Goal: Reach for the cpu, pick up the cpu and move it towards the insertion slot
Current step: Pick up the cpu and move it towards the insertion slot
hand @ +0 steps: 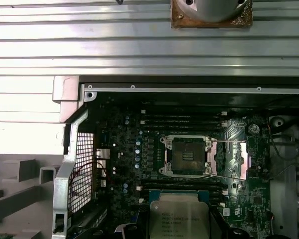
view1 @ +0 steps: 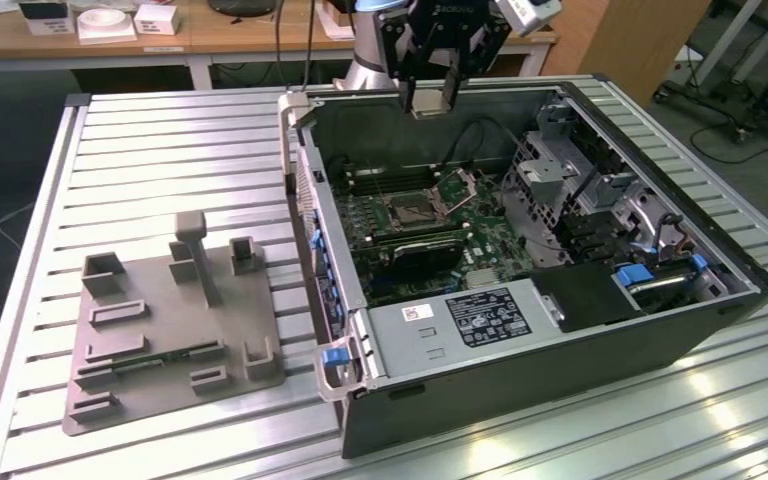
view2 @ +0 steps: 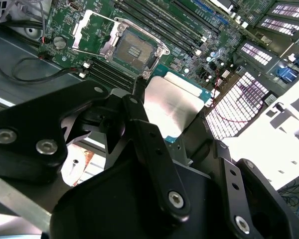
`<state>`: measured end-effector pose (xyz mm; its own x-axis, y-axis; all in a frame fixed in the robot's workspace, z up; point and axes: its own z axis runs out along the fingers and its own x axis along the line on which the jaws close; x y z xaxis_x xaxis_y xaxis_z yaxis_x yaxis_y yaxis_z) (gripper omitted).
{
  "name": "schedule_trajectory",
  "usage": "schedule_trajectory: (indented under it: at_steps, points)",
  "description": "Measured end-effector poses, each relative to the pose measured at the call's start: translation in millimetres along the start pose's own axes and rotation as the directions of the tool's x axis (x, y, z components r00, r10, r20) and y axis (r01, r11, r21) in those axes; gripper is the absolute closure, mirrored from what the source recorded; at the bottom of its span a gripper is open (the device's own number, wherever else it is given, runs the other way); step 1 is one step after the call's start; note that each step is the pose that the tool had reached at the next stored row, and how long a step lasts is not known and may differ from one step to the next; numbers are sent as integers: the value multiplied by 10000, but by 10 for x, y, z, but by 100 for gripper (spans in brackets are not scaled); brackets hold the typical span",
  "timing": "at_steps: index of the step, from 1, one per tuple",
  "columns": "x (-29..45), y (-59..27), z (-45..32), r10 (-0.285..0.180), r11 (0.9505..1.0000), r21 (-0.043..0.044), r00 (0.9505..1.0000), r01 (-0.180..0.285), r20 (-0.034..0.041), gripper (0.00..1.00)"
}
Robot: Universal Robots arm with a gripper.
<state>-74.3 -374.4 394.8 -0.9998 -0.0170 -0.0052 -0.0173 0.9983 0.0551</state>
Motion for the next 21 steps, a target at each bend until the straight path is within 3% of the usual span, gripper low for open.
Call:
schedule_trajectory:
  at_steps: [7,21]
  points:
    - [2,15,2,0,10000,0,10000,0,0,45]
    - [32,140,28,-8,10000,-3,10000,8,0,45]
